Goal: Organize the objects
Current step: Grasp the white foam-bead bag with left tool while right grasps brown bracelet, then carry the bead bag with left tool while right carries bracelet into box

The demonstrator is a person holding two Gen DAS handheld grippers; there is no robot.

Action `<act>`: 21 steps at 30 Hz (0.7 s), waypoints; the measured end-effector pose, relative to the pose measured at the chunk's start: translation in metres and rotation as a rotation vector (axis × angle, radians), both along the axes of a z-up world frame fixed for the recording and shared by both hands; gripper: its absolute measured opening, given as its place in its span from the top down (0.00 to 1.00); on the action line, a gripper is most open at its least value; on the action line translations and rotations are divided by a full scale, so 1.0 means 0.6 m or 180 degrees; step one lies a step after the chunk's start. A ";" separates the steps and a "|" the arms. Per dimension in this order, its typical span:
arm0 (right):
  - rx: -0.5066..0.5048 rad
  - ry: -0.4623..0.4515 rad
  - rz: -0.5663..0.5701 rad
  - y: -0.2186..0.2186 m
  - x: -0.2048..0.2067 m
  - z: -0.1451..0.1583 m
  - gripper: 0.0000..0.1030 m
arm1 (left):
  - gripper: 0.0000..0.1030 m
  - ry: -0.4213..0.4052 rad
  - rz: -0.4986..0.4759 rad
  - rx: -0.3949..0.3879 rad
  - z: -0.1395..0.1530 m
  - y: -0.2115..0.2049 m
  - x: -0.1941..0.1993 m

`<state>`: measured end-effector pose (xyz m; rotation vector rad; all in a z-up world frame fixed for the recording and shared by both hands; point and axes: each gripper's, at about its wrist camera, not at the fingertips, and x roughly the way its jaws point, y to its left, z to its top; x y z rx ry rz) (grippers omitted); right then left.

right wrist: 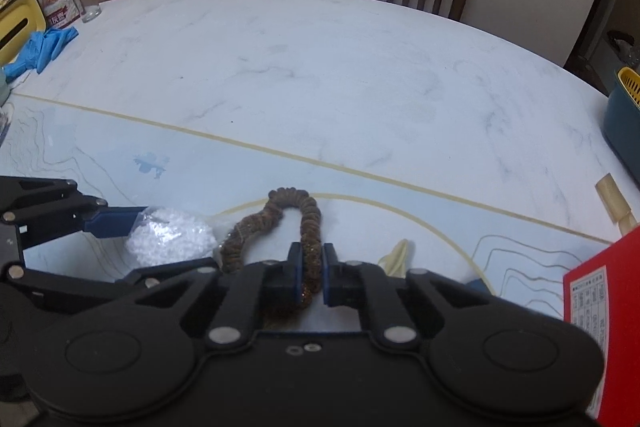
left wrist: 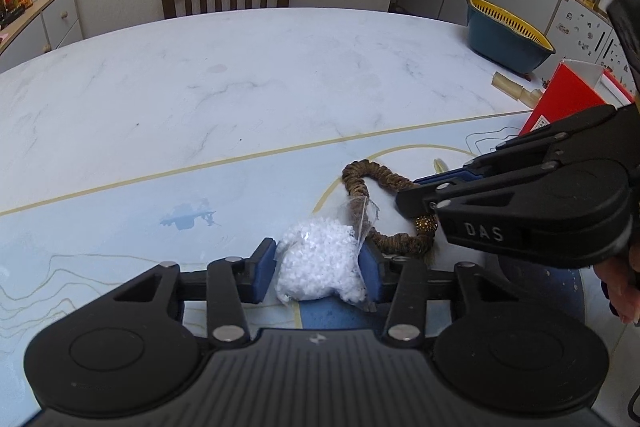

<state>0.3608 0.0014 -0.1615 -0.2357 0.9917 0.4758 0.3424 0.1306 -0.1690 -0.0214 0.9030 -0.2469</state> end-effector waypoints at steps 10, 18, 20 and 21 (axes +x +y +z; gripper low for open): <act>0.0229 0.0007 -0.0076 -0.029 -0.044 0.029 0.95 | 0.59 0.0132 0.0077 -0.0187 0.026 0.007 -0.018; 0.0427 -0.0062 -0.0169 -0.066 -0.087 0.077 0.95 | 0.59 0.0117 0.0020 -0.0303 0.066 -0.007 -0.047; 0.0474 -0.0084 -0.0188 -0.077 -0.099 0.090 0.95 | 0.59 0.0116 0.0011 -0.0315 0.077 -0.013 -0.055; 0.0500 -0.0094 -0.0196 -0.083 -0.105 0.097 0.95 | 0.59 0.0109 0.0000 -0.0318 0.082 -0.016 -0.059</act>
